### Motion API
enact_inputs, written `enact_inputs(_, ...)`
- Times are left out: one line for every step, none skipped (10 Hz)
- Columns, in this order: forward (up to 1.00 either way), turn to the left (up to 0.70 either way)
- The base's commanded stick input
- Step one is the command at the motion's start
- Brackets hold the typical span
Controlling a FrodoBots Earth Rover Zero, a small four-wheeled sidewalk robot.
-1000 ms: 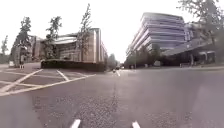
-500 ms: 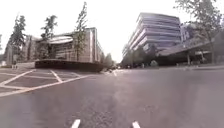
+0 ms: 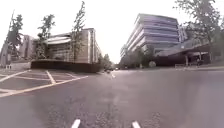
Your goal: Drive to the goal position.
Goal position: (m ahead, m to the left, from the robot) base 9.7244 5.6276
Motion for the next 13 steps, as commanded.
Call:
enact_inputs(0.7, 0.0)
enact_inputs(0.7, -0.03)
enact_inputs(0.7, -0.08)
enact_inputs(0.7, -0.03)
enact_inputs(0.7, 0.0)
enact_inputs(0.7, -0.01)
enact_inputs(0.7, -0.05)
enact_inputs(0.7, -0.01)
enact_inputs(0.7, 0.0)
enact_inputs(0.7, 0.0)
enact_inputs(0.7, 0.0)
enact_inputs(0.7, 0.0)
enact_inputs(0.7, 0.0)
